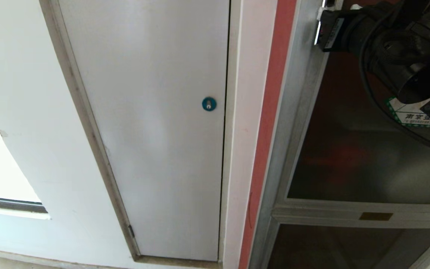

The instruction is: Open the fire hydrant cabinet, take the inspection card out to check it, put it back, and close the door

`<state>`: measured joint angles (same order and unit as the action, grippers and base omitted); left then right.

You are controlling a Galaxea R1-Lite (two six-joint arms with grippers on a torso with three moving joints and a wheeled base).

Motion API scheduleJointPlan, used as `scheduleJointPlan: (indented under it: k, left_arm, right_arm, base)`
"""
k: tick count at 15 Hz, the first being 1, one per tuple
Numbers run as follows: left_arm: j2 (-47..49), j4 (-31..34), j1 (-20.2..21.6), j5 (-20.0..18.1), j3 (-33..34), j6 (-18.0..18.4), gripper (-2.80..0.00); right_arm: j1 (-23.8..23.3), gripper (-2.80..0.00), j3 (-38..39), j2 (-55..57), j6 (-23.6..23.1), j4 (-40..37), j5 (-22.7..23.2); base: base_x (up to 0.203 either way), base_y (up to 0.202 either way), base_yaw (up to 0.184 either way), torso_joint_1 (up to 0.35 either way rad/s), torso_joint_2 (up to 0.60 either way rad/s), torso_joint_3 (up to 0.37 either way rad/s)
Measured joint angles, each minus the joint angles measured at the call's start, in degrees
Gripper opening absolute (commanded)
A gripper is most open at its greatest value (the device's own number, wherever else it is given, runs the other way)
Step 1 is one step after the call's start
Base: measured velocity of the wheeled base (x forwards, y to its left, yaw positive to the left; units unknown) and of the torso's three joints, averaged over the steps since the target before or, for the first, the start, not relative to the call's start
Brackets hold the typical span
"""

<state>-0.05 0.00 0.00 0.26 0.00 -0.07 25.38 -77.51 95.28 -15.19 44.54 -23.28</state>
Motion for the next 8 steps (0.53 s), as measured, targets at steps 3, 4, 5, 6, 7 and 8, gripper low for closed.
scheduleJointPlan:
  k: [3, 4, 5, 6, 7, 8]
  left_arm:
    - [0.0, 0.0, 0.0, 0.0, 0.0, 0.0, -2.80]
    - [0.0, 0.0, 0.0, 0.0, 0.0, 0.0, -2.80]
    - [0.0, 0.0, 0.0, 0.0, 0.0, 0.0, -2.80]
    - [0.0, 0.0, 0.0, 0.0, 0.0, 0.0, -2.80]
    - [0.0, 0.0, 0.0, 0.0, 0.0, 0.0, -2.80]
    - [0.0, 0.0, 0.0, 0.0, 0.0, 0.0, -2.80]
  right_arm:
    - [-0.7, -2.80, -0.2, 0.5, 0.0, -0.1, 0.3]
    - [-0.7, -2.80, -0.2, 0.7, 0.0, 0.0, 0.2]
    - [-0.8, -2.80, -0.2, 0.7, 0.0, 0.0, 0.2]
    - [-0.9, -2.80, -0.2, 0.7, 0.0, 0.0, 0.1]
    - [-0.9, -2.80, -0.2, 0.7, 0.0, 0.0, 0.2]
    - [-0.9, -2.80, -0.1, 0.7, 0.0, 0.0, 0.1]
  base:
    - [0.000, 0.000, 0.000, 0.000, 0.00, 0.000]
    - [0.000, 0.000, 0.000, 0.000, 0.00, 0.000]
    - [0.000, 0.000, 0.000, 0.000, 0.00, 0.000]
    - [0.000, 0.000, 0.000, 0.000, 0.00, 0.000]
    - [0.000, 0.000, 0.000, 0.000, 0.00, 0.000]
    - [0.000, 0.000, 0.000, 0.000, 0.00, 0.000]
